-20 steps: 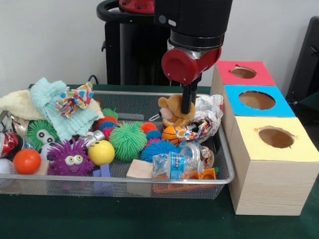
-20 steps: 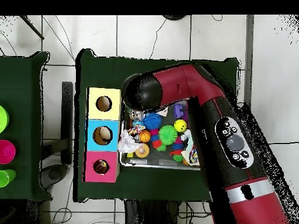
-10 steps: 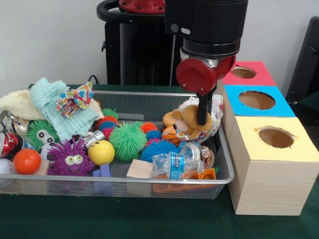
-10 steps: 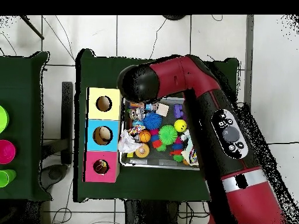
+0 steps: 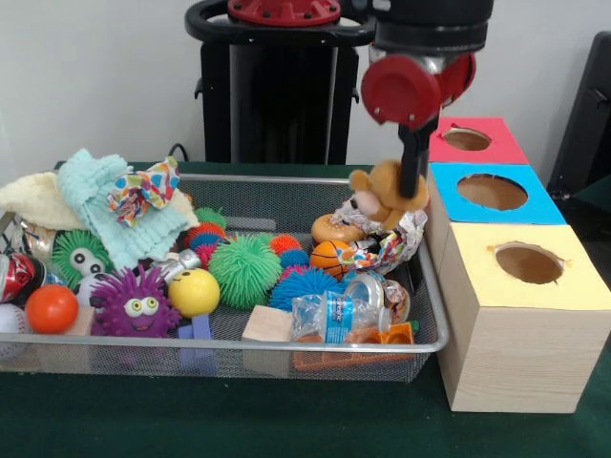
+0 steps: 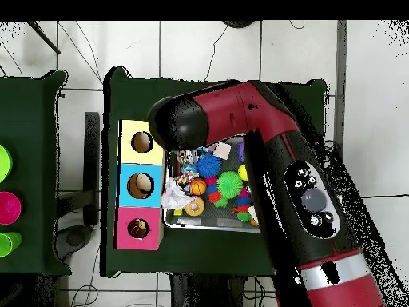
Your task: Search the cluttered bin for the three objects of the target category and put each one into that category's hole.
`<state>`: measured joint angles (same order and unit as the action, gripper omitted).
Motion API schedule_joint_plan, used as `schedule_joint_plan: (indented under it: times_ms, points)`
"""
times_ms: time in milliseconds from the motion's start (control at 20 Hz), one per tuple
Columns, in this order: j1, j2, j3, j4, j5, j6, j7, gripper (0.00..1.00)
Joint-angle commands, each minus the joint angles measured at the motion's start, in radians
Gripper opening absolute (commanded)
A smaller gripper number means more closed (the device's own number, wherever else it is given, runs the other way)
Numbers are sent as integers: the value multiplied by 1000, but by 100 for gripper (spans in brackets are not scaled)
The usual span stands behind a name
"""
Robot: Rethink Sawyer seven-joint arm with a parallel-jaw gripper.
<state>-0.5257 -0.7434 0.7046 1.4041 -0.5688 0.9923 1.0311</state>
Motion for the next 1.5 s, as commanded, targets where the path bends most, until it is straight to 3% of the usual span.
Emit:
schedule_joint_plan:
  times_ms: [50,350,500,750,900,1050,1200,1500]
  points:
    - [71,-162,-188,160,139,-76,567,0]
    - [132,-186,-298,190,240,-84,729,0]
    - [152,-201,-388,278,279,-173,896,0]
    - [205,-194,-517,324,321,-323,1126,0]
    - [219,-181,-547,331,333,-381,1148,0]
    - [202,-172,-539,338,332,-393,1096,0]
    - [206,-171,-539,345,304,-349,1048,0]
    - [231,-180,-541,392,336,-293,1031,0]
